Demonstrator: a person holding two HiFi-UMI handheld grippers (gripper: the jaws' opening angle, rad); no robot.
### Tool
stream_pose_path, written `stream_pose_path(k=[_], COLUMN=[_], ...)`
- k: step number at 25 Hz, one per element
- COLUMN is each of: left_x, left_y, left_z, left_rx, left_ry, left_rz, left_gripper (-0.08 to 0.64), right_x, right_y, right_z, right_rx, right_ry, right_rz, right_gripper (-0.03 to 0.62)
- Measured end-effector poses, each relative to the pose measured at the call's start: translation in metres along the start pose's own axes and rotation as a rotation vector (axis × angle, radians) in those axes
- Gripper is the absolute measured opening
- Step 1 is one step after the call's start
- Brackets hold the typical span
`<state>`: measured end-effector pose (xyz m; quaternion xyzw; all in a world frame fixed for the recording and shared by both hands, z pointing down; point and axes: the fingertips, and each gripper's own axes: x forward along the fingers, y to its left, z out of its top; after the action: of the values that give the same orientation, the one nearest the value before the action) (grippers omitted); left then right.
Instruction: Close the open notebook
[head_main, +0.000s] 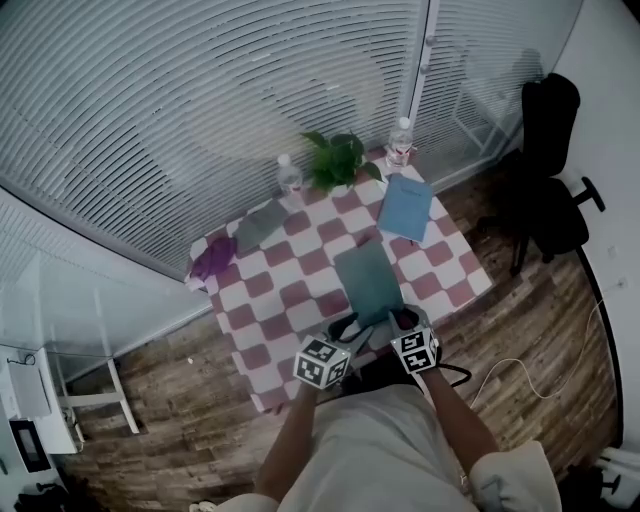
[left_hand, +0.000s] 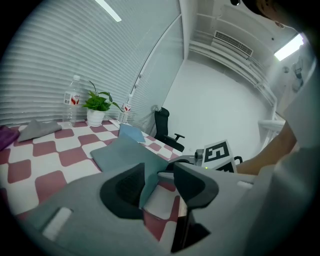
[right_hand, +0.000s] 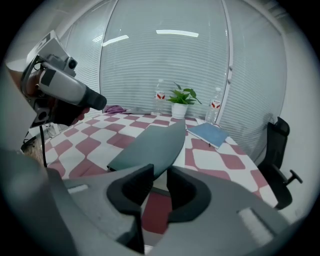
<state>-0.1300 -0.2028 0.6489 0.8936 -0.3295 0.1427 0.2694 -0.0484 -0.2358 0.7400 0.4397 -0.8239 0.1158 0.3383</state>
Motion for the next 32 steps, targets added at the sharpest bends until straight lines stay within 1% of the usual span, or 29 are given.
stream_pose_path(k=[4,8,15,20,23,25,29,32], left_x=[-0.005,-0.006,-0.007,-0.009,-0.012,-0.012,-0.011,-0.008], left_y=[0.002,0.003,0.002,0.0,-0.004,-0.011,-0.022,-0.03], left_z=[-0.002,-0.003,-0.006,0.0,0.001,0.0,-0.003,-0.003], left_rx=[-0.007,-0.02,-0.035,-0.033,-0.039,-0.04,-0.039,-0.044], left_ry=[-0.009,-0.019,-0.033,-0.043,-0.047,-0.046,-0.049,-0.061], left_rz=[0.008,0.009,0.032,0.064,0.09,0.101,0.127,0.154], left_gripper=[0.183,0.183,0.183,0.183,0.183,0.183,0.183,0.183], right_x=[0.005,0.014,0.015,0.013,0.007,0.003,-0.003,-0.014], right_y=[-0.001,-0.005,-0.002,-0.004,-0.002,-0.001,0.003,0.004], right_z=[-0.009,-0.018,-0.019,-0.018,-0.013,-0.01,-0.014,-0.021], right_rx=[0.04,0.106,0.103,0.128,0.11,0.078,-0.001,-0.025], right_ry=[0.048,0.089,0.104,0.101,0.083,0.072,0.092,0.104], right_rz=[-0.022,-0.023,-0.036,0.0,0.021,0.039,0.089,0.115], right_gripper=[0.089,0.097,0.097,0.098,0.098,0.1,0.129,0.129])
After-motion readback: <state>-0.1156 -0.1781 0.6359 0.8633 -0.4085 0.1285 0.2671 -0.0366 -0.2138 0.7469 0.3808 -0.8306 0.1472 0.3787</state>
